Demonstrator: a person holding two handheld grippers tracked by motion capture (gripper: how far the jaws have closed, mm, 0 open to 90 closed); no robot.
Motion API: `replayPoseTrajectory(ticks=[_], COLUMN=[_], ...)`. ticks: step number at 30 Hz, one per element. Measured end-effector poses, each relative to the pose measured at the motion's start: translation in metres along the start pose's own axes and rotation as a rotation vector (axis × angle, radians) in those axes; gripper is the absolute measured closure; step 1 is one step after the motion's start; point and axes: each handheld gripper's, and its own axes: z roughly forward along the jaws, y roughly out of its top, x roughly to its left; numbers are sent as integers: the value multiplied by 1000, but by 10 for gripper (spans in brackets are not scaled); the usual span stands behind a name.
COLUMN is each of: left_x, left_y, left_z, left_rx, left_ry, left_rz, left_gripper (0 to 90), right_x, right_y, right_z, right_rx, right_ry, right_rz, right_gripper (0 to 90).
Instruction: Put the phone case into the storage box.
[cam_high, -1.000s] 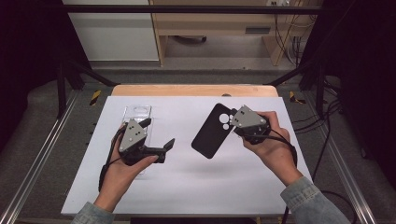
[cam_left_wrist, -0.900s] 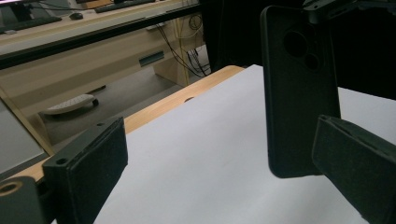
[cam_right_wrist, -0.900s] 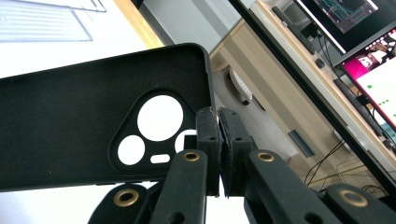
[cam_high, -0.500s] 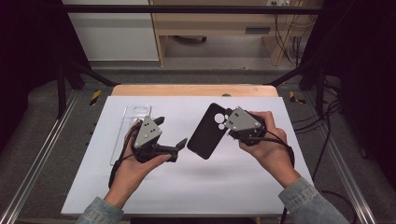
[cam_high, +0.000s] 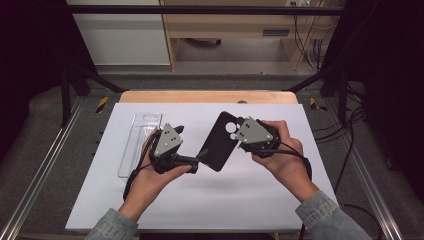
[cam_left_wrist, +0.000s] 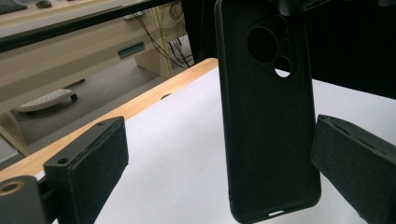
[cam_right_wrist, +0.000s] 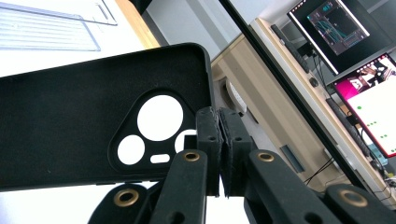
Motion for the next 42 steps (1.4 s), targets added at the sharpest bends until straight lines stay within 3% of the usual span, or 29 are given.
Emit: replayPoseTrajectory(ticks=[21,32,42], left_x=[-6,-4,-2], left_y=[15,13,11], left_z=[5,0,5], left_rx=[8,32,50], left_ry=[-27,-11,-29], left_rz=[6,4,-12], left_gripper=[46,132,204], right_x=[11,29,39], right_y=[17,19,23], right_z=[-3,-3,-2], right_rx=[-36,-55,-63], right_ry=[-4,-19,-18], right_rz=[-48,-91,-117], right_gripper=[883,883,883])
